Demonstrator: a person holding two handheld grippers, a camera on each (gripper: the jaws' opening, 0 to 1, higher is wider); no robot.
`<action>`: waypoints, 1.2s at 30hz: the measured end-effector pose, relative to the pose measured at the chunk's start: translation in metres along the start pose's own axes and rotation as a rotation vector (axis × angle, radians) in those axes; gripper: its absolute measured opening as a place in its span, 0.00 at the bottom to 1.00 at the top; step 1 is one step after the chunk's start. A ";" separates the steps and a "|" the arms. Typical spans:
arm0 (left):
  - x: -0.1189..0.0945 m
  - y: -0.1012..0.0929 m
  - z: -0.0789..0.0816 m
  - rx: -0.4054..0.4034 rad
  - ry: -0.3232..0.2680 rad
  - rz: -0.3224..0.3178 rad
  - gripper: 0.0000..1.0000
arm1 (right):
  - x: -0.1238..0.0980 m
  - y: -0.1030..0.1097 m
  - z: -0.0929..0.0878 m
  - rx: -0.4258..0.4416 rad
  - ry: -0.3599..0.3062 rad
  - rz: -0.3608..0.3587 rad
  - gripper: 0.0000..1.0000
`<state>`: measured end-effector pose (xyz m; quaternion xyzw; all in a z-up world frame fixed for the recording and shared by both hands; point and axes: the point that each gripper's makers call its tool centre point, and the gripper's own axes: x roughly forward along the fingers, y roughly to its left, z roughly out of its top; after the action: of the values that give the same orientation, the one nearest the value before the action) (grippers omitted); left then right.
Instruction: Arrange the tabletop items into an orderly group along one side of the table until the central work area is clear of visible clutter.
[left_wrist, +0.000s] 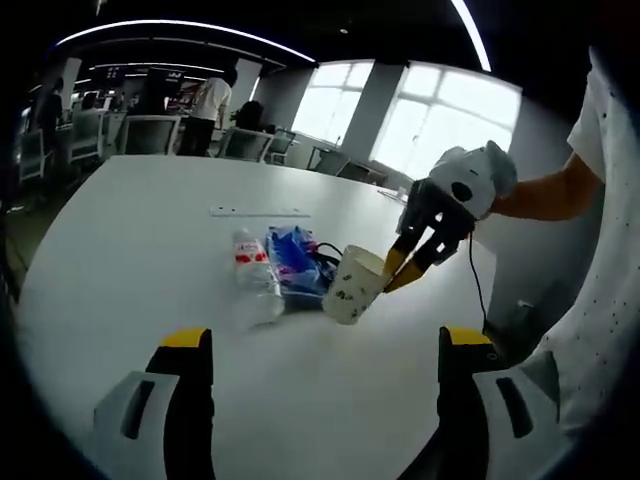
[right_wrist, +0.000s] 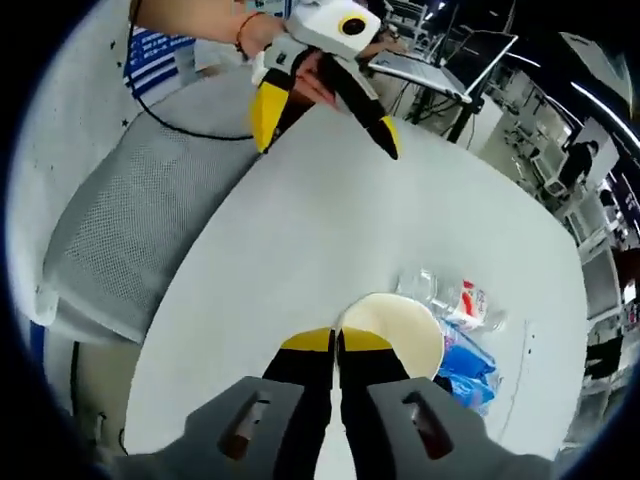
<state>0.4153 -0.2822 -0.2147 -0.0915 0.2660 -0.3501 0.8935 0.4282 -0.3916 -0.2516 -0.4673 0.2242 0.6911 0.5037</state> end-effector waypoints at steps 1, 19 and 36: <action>0.000 0.000 0.000 -0.001 0.000 0.000 0.96 | 0.002 0.001 0.001 -0.016 0.004 0.009 0.00; 0.002 0.002 -0.003 -0.014 -0.002 -0.004 0.96 | 0.026 0.004 -0.004 -0.195 0.094 0.052 0.00; 0.000 0.002 -0.006 -0.027 -0.005 0.002 0.96 | 0.034 0.009 -0.009 -0.219 0.127 0.092 0.00</action>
<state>0.4129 -0.2805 -0.2206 -0.1043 0.2686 -0.3454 0.8931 0.4216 -0.3854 -0.2873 -0.5515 0.1999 0.7030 0.4022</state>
